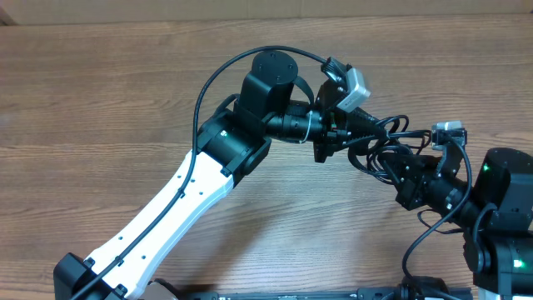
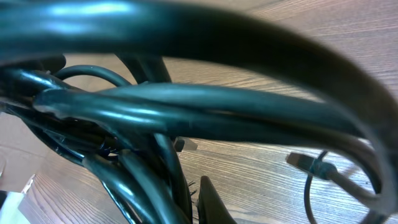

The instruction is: Untangle cables

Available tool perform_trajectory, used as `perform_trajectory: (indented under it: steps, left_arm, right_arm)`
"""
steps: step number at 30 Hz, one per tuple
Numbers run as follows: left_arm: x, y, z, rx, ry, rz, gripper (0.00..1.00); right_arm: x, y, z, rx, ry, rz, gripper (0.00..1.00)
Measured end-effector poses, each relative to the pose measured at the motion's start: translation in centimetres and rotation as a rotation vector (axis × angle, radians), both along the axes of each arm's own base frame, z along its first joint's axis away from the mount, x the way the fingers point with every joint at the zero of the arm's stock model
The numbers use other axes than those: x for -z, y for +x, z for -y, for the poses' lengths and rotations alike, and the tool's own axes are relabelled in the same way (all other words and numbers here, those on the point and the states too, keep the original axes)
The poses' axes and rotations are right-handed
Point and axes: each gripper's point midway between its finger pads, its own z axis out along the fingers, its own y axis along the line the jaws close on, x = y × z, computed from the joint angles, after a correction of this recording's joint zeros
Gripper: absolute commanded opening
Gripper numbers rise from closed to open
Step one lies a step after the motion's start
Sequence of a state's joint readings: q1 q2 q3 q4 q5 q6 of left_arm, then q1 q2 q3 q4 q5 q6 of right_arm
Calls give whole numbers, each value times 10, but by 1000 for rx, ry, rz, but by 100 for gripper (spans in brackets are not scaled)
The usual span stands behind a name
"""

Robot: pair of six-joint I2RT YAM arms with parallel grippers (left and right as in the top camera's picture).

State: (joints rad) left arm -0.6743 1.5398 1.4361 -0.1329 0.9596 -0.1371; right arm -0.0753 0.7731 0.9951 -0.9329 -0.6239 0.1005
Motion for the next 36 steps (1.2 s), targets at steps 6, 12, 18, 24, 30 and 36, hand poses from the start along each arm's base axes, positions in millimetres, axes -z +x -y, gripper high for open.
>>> perform_trajectory:
  steps: [6,12,18,24,30,36]
  left_arm:
    - [-7,0,1,-13,-17,-144,4]
    - [-17,5,-2,-39,-35,-397,4]
    - [-20,5,-2,-51,-32,-547,4]
    - [-22,5,-1,-56,-33,-598,4]
    - [-28,10,-6,-56,-55,-633,4]
    - [-29,20,-14,-69,-69,-580,4]
  right_arm:
    - [-1,0,-1,-4,-1,6,4]
    - [-4,0,-2,-10,-1,17,4]
    - [-5,0,-2,-16,-2,22,4]
    - [-5,0,-3,-21,0,24,4]
    - [3,-2,2,11,-11,-18,54]
    - [11,0,5,36,-17,-58,92]
